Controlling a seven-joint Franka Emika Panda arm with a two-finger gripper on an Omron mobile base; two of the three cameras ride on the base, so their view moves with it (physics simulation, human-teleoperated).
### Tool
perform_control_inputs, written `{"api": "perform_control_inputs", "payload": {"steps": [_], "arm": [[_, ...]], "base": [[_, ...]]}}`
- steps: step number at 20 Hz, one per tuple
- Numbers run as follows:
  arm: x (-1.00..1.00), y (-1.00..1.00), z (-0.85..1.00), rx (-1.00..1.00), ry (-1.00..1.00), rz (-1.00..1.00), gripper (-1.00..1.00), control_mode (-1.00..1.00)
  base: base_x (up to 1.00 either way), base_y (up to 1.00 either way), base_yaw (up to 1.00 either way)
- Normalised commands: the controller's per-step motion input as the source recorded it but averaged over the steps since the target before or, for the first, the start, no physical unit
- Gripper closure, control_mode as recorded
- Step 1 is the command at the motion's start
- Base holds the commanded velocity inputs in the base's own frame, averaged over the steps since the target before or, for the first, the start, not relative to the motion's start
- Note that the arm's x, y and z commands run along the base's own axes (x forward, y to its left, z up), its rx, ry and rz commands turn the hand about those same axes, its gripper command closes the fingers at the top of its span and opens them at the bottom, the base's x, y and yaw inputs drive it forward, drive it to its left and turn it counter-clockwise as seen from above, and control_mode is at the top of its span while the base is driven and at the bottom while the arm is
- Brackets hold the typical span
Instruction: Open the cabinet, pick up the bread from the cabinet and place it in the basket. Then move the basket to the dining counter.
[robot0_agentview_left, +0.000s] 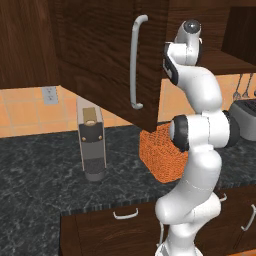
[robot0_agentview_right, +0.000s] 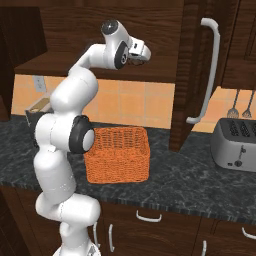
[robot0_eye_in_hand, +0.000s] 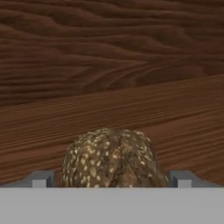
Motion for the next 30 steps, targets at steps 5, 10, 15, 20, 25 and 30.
{"api": "perform_control_inputs", "payload": {"steps": [5,10,15,20,25,30], "arm": [[0.38,-0.07,-0.03,0.0,0.0,-0.04,-1.0,-1.0],[0.06,-0.06,-0.12,0.0,0.0,0.0,1.0,-1.0],[-0.48,0.0,-0.13,0.0,-0.08,0.0,1.0,-1.0],[-1.0,0.08,-0.25,-0.04,-0.25,0.0,1.0,-1.0],[-1.0,0.15,-0.2,-0.03,-0.06,0.0,1.0,-1.0],[-1.0,0.12,0.0,0.0,0.0,0.0,1.0,-1.0]], "base": [[0.0,0.0,0.0],[0.0,0.0,0.0],[0.0,0.0,0.0],[0.0,0.0,0.0],[0.0,0.0,0.0],[0.0,0.0,0.0]]}}
